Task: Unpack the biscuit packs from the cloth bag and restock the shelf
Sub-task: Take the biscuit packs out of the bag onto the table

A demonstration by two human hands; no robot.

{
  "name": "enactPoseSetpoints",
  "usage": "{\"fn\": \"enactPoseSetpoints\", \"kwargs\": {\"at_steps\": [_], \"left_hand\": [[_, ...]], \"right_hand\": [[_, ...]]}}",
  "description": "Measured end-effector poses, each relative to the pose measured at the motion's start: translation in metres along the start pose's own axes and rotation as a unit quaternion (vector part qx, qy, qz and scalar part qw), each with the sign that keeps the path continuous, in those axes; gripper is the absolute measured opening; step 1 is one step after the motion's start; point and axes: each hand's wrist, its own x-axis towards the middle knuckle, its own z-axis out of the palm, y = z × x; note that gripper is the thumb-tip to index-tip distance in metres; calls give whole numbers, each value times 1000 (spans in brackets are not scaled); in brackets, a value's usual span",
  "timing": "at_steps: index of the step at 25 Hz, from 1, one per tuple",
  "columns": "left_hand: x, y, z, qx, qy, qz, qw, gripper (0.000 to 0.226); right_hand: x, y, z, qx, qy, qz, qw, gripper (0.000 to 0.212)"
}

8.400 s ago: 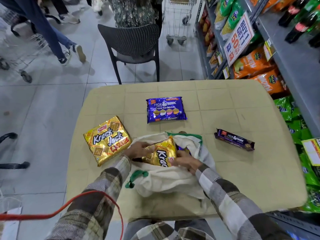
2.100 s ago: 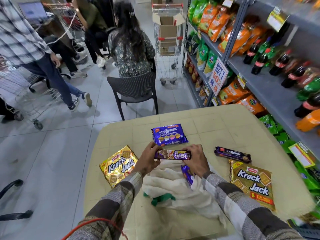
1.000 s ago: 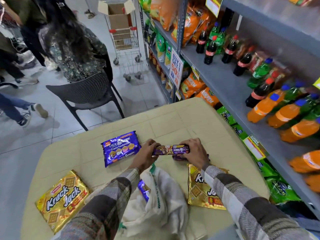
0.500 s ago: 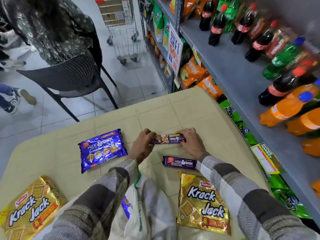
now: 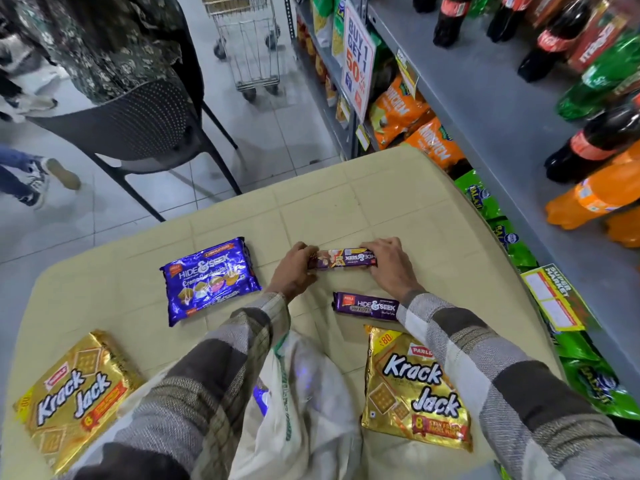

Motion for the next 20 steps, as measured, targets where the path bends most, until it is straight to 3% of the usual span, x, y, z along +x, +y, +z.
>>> {"fn": "enactPoseSetpoints", "kwargs": {"at_steps": [2,4,7,10,13,18,20], "left_hand": [[-11,-11,-8,33,-23,11,999,74],[-31,-29,-17,35,47,22,998,69],[-77,-63,-28,-2,150,37,988,40],[-131,-91,-32,-34,183,48,981,11],[-180,-105,-25,-52,159,37,985,8],[-224,-115,10,-70,35,-86,993,21],[-227,-107,19,-111,26,-93,989,23]], "right_hand": [[-6,-6,0,-26,-3,-4,1000,66],[-17,-20,1,-20,27,-25,999,72],[-38,-55,10,10,41,-80,996,67],[-63,-95,29,45,24,-124,991,60],[-91,-125,48,66,-10,-134,989,54],[-132,-159,68,83,-69,-142,984,41],[-145,-165,76,41,-105,-128,985,48]]}}
